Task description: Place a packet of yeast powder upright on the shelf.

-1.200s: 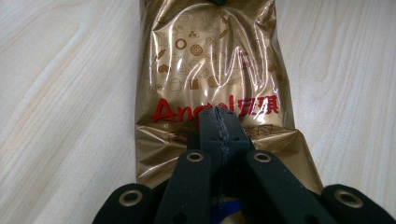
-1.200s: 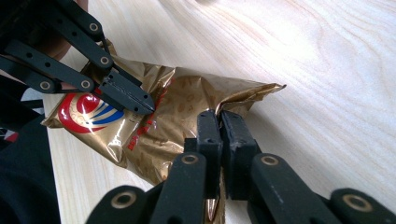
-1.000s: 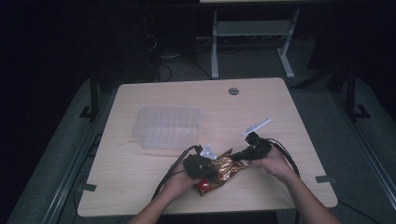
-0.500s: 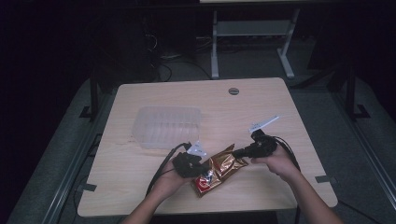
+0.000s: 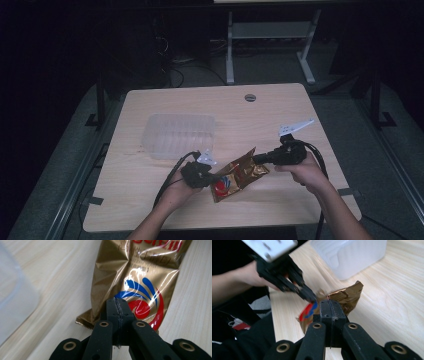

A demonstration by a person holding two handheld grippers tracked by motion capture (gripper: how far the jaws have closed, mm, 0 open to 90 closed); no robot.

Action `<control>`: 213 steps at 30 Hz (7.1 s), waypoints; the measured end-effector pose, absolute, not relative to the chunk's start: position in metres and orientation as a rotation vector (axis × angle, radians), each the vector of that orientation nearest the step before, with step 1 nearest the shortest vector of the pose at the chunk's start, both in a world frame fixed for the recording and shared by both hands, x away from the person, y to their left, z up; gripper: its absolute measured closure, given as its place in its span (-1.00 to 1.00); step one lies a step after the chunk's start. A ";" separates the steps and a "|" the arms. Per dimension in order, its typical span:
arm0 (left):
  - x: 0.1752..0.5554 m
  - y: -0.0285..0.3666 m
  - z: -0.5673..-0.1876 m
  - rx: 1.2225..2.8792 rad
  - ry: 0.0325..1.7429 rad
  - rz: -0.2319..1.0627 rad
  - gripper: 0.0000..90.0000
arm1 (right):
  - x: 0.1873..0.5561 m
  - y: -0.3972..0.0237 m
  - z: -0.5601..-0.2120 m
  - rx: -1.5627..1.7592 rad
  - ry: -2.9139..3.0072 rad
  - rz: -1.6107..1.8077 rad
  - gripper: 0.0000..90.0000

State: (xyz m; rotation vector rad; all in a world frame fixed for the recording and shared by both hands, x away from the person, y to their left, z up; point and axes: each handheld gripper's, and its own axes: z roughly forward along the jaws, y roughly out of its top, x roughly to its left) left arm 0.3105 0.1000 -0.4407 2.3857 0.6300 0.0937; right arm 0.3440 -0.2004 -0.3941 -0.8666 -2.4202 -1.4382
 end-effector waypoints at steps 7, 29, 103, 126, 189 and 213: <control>0.307 0.106 -0.432 2.380 0.612 0.094 0.98 | 0.341 -0.204 -0.382 -0.836 -2.413 -1.498 1.00; 0.265 0.173 -0.427 2.308 0.656 0.061 -0.02 | 0.356 -0.208 -0.331 -0.882 -2.419 -1.673 1.00; 0.270 0.171 -0.442 2.345 0.603 0.014 -0.32 | 0.439 -0.017 -0.301 -0.917 -2.380 -1.721 1.00; 0.270 0.169 -0.444 2.377 0.584 0.002 -0.32 | 0.430 0.006 -0.311 -0.815 -2.430 -1.613 0.92; 0.275 0.244 -0.411 2.160 0.921 0.244 1.00 | 0.381 -0.057 -0.341 -0.803 -2.760 -1.534 -0.07; 0.323 0.246 -0.368 2.004 0.907 0.431 1.00 | 0.324 -0.171 -0.417 -1.039 -2.792 -1.332 -0.32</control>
